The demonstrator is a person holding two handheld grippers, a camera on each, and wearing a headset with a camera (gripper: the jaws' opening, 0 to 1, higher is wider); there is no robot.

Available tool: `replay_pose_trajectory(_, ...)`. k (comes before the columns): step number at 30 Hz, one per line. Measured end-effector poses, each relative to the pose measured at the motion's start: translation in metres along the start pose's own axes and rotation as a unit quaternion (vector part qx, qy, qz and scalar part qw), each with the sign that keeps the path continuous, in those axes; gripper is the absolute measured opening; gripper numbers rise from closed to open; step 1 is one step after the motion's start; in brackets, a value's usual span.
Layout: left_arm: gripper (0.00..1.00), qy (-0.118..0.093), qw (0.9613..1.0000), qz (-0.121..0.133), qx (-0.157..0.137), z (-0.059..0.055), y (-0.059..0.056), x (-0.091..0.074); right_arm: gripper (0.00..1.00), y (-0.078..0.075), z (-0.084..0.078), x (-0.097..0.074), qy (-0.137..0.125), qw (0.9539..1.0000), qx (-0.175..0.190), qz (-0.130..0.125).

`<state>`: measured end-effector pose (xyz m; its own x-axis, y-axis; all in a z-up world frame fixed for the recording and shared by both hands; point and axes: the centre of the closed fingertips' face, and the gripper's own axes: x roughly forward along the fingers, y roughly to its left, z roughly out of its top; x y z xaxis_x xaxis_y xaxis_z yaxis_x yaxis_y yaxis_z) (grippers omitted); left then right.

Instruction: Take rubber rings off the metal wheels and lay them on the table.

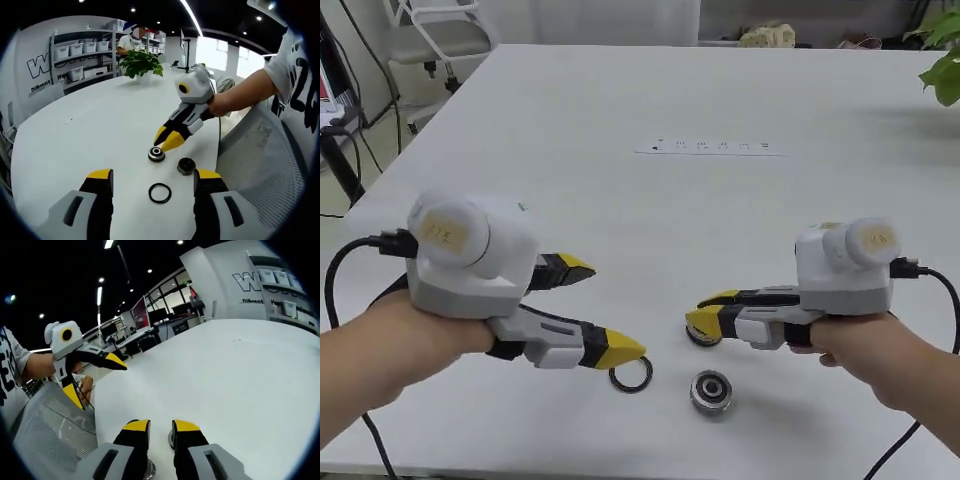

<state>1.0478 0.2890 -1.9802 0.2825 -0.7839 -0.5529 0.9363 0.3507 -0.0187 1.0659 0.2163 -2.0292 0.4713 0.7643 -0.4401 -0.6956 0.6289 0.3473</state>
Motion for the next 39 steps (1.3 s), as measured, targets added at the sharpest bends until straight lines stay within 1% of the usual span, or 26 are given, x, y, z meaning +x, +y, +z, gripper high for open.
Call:
replay_pose_trajectory(7,0.61,0.000,1.0000,-0.004,-0.002,0.004,0.001,0.009,0.16,-0.008,0.000,-0.006,-0.006,0.9999,0.000,-0.012)
replay_pose_trajectory(16,0.59,0.004,0.9999,-0.009,-0.010,0.003,0.006,0.021,0.19,-0.022,-0.002,-0.016,-0.014,0.9994,0.002,-0.033)
replay_pose_trajectory(22,0.57,0.002,0.9998,-0.014,-0.016,0.005,0.006,0.029,0.19,-0.027,-0.007,-0.020,-0.008,0.9991,-0.002,-0.042)
replay_pose_trajectory(26,0.56,0.005,0.9998,-0.016,-0.013,0.004,0.007,0.034,0.19,-0.030,-0.011,-0.021,-0.004,0.9990,-0.009,-0.043)
replay_pose_trajectory(30,0.55,0.007,0.9997,-0.021,-0.012,0.003,0.008,0.040,0.20,-0.030,-0.015,-0.020,0.002,0.9990,-0.020,-0.041)
replay_pose_trajectory(35,0.52,0.007,0.9995,-0.027,-0.017,0.003,0.009,0.048,0.21,-0.029,-0.019,-0.017,0.010,0.9988,-0.032,-0.036)
replay_pose_trajectory(39,0.51,0.011,0.9993,-0.032,-0.016,0.000,0.008,0.055,0.21,-0.030,-0.024,-0.016,0.017,0.9985,-0.039,-0.034)
